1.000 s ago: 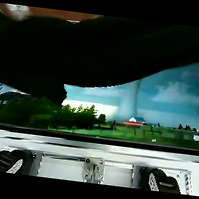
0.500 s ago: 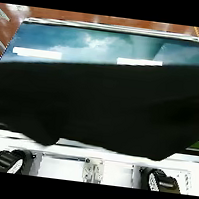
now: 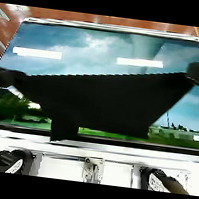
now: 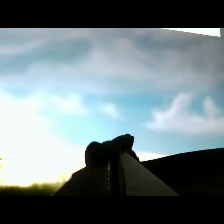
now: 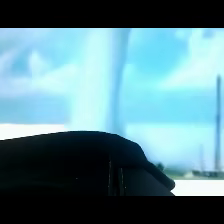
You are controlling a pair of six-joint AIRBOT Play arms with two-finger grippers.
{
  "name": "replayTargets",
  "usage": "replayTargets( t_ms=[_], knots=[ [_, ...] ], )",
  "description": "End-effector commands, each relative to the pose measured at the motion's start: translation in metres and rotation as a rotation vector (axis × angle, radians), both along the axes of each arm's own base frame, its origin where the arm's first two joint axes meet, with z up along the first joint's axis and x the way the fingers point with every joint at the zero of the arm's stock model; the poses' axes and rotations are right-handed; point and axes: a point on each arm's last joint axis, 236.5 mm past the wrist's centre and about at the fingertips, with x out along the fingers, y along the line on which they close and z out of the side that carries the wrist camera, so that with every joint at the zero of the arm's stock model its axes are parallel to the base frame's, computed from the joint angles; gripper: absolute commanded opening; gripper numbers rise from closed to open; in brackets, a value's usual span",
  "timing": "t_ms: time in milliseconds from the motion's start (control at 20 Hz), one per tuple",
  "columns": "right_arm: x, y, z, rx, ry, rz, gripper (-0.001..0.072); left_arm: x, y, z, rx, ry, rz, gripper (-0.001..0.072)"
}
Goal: Fold the shirts.
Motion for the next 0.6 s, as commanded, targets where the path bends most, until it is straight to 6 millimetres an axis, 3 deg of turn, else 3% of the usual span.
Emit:
replayTargets(
  t_ms=[0,150,300,450,500,550],
  knots=[
    [0.089,0.022,-0.082,0.173,0.030,-0.023,0.0066,0.079,-0.025,-0.064,-0.085,-0.002,0.024,0.0037],
    [0.140,0.040,-0.109,0.325,-0.042,-0.076,0.0066,0.137,-0.040,-0.108,-0.079,0.024,0.016,0.0037],
    [0.153,0.032,-0.142,0.321,-0.010,-0.125,0.0066,0.171,-0.050,-0.141,-0.078,0.080,0.018,0.0037],
    [0.153,0.038,-0.173,0.328,0.056,-0.125,0.0066,0.179,-0.055,-0.183,-0.083,0.181,0.031,0.0037],
    [0.150,0.043,-0.181,0.333,0.083,-0.123,0.0068,0.173,-0.057,-0.202,-0.096,0.252,0.041,0.0038],
    [0.148,0.048,-0.187,0.345,0.105,-0.125,0.0124,0.162,-0.059,-0.219,-0.107,0.326,0.051,0.0055]
  ],
)
